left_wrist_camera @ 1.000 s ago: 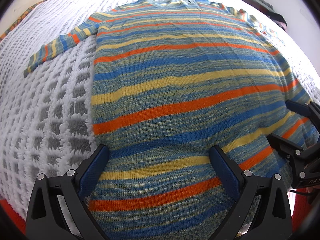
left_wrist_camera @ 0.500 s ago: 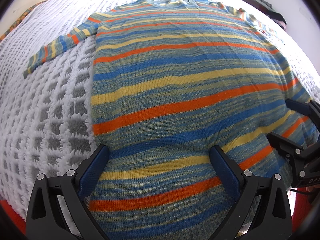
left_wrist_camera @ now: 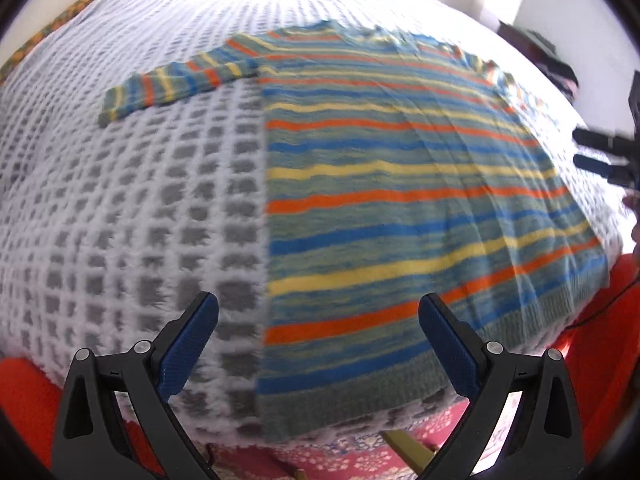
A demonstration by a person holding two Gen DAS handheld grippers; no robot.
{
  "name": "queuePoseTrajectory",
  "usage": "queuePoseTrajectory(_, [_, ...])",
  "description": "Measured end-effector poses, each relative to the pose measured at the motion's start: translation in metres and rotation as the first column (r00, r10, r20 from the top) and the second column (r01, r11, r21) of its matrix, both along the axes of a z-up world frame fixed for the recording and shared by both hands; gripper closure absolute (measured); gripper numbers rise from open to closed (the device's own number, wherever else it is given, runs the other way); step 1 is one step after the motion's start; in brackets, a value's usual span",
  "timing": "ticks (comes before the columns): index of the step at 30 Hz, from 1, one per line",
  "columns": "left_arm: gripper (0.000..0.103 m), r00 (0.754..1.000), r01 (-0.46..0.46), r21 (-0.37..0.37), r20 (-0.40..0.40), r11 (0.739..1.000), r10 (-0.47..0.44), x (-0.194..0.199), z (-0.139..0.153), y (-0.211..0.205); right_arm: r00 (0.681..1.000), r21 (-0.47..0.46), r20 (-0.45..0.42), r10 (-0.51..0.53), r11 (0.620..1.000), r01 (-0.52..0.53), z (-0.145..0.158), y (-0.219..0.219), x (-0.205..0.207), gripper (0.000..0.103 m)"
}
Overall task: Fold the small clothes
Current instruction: 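Grasp the sleeve cuff nearest the right tool with the right tool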
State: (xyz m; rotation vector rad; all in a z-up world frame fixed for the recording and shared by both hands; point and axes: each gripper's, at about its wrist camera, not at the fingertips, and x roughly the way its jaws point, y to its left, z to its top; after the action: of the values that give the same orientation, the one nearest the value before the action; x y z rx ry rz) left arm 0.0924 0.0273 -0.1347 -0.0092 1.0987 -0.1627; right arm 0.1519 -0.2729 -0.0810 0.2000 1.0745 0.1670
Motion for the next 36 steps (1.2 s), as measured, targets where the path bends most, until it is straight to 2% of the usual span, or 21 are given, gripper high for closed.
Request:
queuePoseTrajectory(3, [0.003,0.999,-0.050,-0.012,0.013,0.999,0.051,0.010,0.002,0.007,1.000,0.109,-0.010,0.001,0.994,0.000,0.030,-0.014,0.060,0.001])
queuePoseTrajectory(5, [0.003,0.997,-0.079,-0.021,-0.003,0.997,0.079,0.017,-0.002,0.008,0.999,0.198,-0.032,0.027,0.980,-0.020,0.039,-0.011,0.106,0.001])
queuePoseTrajectory(8, [0.003,0.994,-0.099,-0.014,-0.050,0.995,0.098,0.026,-0.013,0.005,0.989,0.354,-0.116,0.096,0.934,-0.050,0.017,0.003,0.176,0.001])
queuePoseTrajectory(9, [0.003,0.993,-0.096,0.002,-0.062,0.995,0.096,0.026,-0.016,0.003,0.983,0.367,-0.147,0.114,0.929,-0.053,0.002,0.008,0.195,0.001])
queuePoseTrajectory(11, [0.003,0.994,-0.084,0.042,-0.068,0.996,0.087,0.027,-0.019,-0.001,0.972,0.294,-0.199,0.125,0.954,-0.063,-0.030,0.006,0.230,0.001])
queuePoseTrajectory(13, [0.003,0.995,-0.073,0.076,-0.066,0.994,0.078,0.027,-0.020,-0.005,0.977,0.168,-0.193,0.093,0.984,-0.060,-0.051,-0.011,0.250,0.001])
queuePoseTrajectory(15, [0.003,0.995,-0.065,0.089,-0.069,0.994,0.071,0.027,-0.022,-0.007,0.985,0.097,-0.172,0.022,0.995,-0.005,-0.061,-0.059,0.262,0.001])
queuePoseTrajectory(18, [0.003,0.995,-0.058,0.098,-0.078,0.993,0.066,0.031,-0.026,-0.008,0.983,0.130,-0.105,-0.153,0.978,0.166,-0.049,-0.164,0.255,0.001])
queuePoseTrajectory(20, [0.003,0.994,-0.061,0.093,-0.083,0.994,0.069,0.034,-0.028,-0.009,0.948,0.117,-0.058,-0.311,0.941,0.316,-0.032,-0.239,0.229,0.001])
queuePoseTrajectory(21, [0.003,0.994,-0.064,0.089,-0.086,0.994,0.072,0.036,-0.029,-0.009,0.918,0.104,-0.050,-0.394,0.912,0.397,-0.026,-0.275,0.212,0.001])
queuePoseTrajectory(24, [0.003,0.993,-0.073,0.086,-0.092,0.994,0.081,0.038,-0.031,-0.009,0.795,-0.003,-0.043,-0.605,0.796,0.606,-0.007,-0.362,0.153,0.001])
queuePoseTrajectory(25, [0.003,0.992,-0.076,0.084,-0.091,0.994,0.084,0.038,-0.031,-0.009,0.761,-0.014,-0.030,-0.649,0.761,0.649,0.000,-0.379,0.135,0.001])
queuePoseTrajectory(26, [0.003,0.992,-0.079,0.083,-0.089,0.993,0.086,0.037,-0.030,-0.009,0.741,0.025,-0.013,-0.672,0.740,0.672,0.008,-0.392,0.117,0.001])
queuePoseTrajectory(28, [0.003,0.992,-0.084,0.084,-0.088,0.993,0.092,0.036,-0.030,-0.009,0.734,0.176,-0.007,-0.679,0.722,0.670,0.017,-0.405,0.090,0.001])
queuePoseTrajectory(30, [0.003,0.991,-0.091,0.087,-0.091,0.992,0.099,0.035,-0.030,-0.011,0.759,0.380,-0.036,-0.650,0.694,0.612,0.016,-0.400,0.072,0.001])
queuePoseTrajectory(32, [0.003,0.989,-0.103,0.087,-0.095,0.991,0.111,0.035,-0.030,-0.013,0.793,0.566,-0.085,-0.603,0.626,0.537,0.000,-0.379,0.067,0.001])
queuePoseTrajectory(34, [0.003,0.987,-0.115,0.089,-0.099,0.989,0.124,0.036,-0.030,-0.014,0.807,0.642,-0.136,-0.575,0.569,0.514,-0.019,-0.359,0.073,0.001])
queuePoseTrajectory(36, [0.003,0.985,-0.128,0.086,-0.106,0.988,0.137,0.036,-0.029,-0.014,0.804,0.650,-0.162,-0.572,0.551,0.524,-0.039,-0.346,0.086,0.001])
